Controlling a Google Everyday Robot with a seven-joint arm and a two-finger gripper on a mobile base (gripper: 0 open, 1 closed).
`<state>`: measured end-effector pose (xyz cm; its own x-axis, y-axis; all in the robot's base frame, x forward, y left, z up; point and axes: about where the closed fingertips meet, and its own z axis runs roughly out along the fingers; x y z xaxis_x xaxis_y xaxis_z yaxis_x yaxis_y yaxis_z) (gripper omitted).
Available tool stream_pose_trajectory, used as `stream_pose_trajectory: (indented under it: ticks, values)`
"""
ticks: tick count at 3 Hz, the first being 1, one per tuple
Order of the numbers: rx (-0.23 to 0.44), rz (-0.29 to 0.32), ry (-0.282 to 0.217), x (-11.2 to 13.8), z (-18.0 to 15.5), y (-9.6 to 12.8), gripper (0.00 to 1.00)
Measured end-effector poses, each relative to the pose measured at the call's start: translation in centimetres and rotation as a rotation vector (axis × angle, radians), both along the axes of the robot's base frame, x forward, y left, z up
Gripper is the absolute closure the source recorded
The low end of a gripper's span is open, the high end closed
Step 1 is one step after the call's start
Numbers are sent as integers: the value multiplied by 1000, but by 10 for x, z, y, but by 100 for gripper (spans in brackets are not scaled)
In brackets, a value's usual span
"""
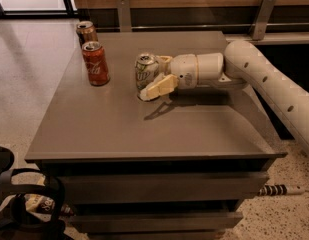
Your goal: Place 7up can upright
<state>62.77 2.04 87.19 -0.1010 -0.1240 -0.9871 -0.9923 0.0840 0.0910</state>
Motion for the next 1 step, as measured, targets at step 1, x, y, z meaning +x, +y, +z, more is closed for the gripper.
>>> stream_pose_trajectory:
  ticks: [1]
  values:
    - [0, 0, 0, 0, 0, 0, 0]
